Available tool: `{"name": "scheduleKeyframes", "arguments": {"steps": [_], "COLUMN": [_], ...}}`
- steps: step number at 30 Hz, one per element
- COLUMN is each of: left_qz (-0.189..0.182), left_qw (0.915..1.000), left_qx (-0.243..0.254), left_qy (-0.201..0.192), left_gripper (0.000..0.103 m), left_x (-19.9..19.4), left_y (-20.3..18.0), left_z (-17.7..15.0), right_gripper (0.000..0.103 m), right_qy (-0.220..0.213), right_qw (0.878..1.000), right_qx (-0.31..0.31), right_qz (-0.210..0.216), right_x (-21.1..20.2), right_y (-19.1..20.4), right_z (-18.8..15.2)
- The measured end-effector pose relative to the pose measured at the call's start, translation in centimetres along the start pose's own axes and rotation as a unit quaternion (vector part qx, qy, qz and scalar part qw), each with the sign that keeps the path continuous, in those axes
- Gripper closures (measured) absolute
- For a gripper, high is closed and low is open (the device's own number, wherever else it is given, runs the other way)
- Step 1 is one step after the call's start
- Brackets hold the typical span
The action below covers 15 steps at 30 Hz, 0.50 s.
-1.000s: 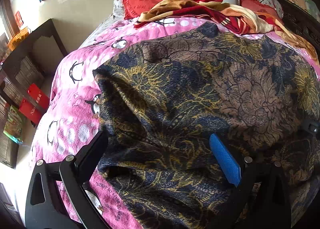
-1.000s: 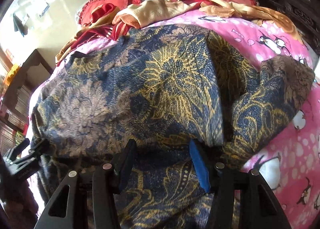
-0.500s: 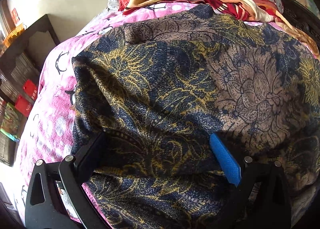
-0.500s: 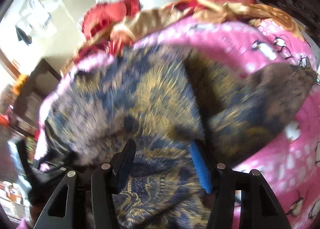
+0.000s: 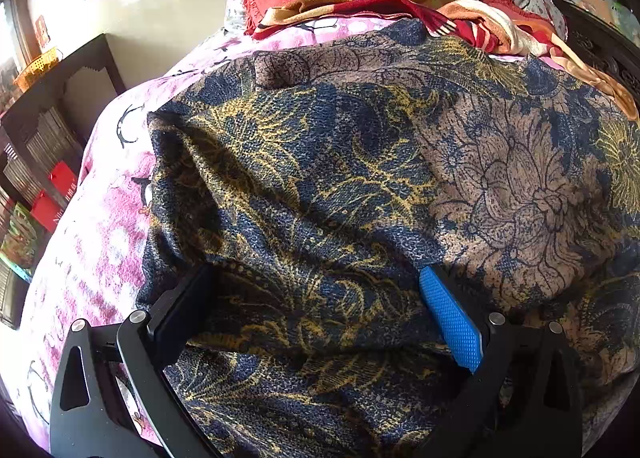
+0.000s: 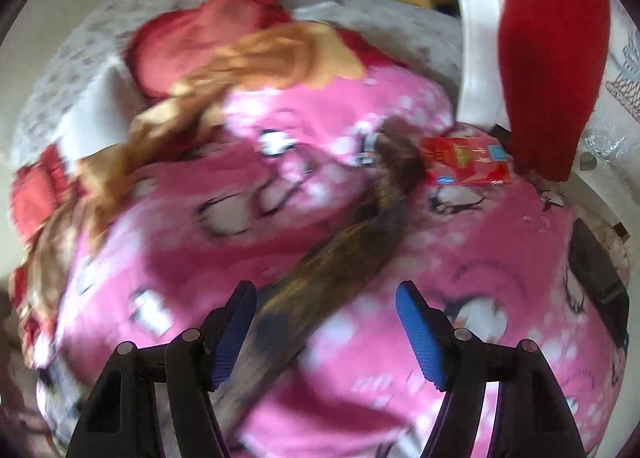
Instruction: Fold small clothes
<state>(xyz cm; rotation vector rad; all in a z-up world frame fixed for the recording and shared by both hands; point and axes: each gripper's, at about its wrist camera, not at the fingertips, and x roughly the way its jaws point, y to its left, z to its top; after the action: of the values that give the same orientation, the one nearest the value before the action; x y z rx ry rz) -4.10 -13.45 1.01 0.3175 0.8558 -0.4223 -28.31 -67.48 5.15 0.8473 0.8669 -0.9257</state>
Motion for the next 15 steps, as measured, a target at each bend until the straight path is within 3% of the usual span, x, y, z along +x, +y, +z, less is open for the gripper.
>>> {"name": "scheduleKeyframes", "arguments": {"steps": [4,6,7,8,11,15], "left_qz": [-0.001,0.0,-0.001,-0.001,-0.001,-0.001], "left_qw": [1.0,1.0,1.0,1.0,1.0,1.0], "left_qx": [-0.001,0.0,0.0,0.0,-0.001,-0.001], "left_qy": [0.0,0.0,0.0,0.0,0.0,0.0], "left_gripper": [0.0,0.0,0.0,0.0,0.0,0.0], "left_x": [0.0,0.0,0.0,0.1,0.1,0.1], "left_y": [0.0,0.0,0.0,0.0,-0.1,0.0], "left_z": [-0.1,0.0,0.0,0.0,0.0,0.0], "right_gripper": [0.034,0.067,0.091,0.096,0.098,0.098], "right_qy": [0.01,0.003,-0.002,-0.01,-0.068,-0.158], "right_qw": [0.999,0.998,0.998,0.998,0.995,0.986], "right_qx": [0.042,0.051,0.053,0.055,0.041,0.0], "right_qz": [0.023,0.028,0.032,0.041,0.056,0.054], "right_x": [3.2,4.1,4.1,3.9,0.4,-8.6], "right_y": [-1.2,-1.7,-1.9,-2.1,-2.4,-2.8], "right_z": [1.2,1.5,1.4,1.3,0.8,-1.6]}}
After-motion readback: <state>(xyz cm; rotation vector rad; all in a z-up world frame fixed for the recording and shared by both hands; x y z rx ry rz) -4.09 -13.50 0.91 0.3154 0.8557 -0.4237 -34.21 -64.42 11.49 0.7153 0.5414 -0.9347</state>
